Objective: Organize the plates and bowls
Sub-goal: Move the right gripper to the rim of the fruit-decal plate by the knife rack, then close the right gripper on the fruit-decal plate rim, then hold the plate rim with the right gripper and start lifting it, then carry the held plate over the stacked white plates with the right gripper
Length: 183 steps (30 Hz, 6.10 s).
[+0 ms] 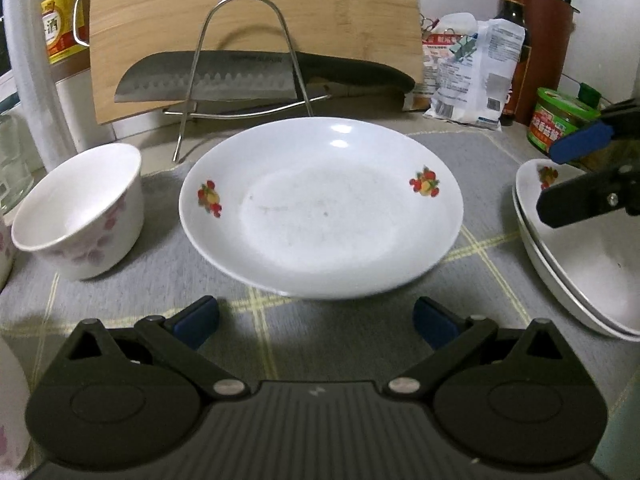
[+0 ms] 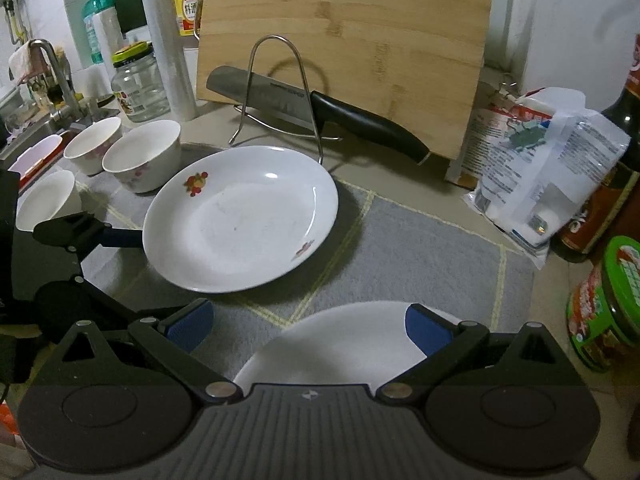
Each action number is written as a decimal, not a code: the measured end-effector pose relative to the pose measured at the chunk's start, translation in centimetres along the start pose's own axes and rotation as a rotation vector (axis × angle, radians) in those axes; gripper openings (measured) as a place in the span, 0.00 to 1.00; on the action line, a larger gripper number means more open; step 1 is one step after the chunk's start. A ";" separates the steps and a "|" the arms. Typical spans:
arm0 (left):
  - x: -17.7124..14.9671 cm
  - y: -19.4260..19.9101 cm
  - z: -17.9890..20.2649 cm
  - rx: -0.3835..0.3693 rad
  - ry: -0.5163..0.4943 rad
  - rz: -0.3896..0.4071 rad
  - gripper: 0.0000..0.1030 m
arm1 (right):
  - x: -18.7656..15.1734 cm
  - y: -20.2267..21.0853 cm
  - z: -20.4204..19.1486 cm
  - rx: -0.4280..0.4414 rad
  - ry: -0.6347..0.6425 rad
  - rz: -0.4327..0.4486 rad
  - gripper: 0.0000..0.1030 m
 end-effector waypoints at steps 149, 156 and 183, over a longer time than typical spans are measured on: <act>0.4 -0.4 -1.6 -0.172 -0.152 0.130 1.00 | 9.3 -13.7 0.3 0.372 0.197 -0.165 1.00; 0.4 0.0 -1.5 -0.168 -0.155 0.136 1.00 | 9.3 -13.1 0.1 0.368 0.204 -0.158 1.00; -0.9 7.1 1.8 -0.165 -0.186 0.159 1.00 | 5.8 -4.5 -1.8 0.376 0.196 -0.078 1.00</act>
Point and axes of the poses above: each gripper's, at about its wrist camera, not at the fingertips, and y roughly against the way its jaws point, z to its right, x to its top, the point moved 3 cm from there along -y, roughly the way its jaws point, and after that the axes turned 2 degrees about x, right-handed, at the moved point
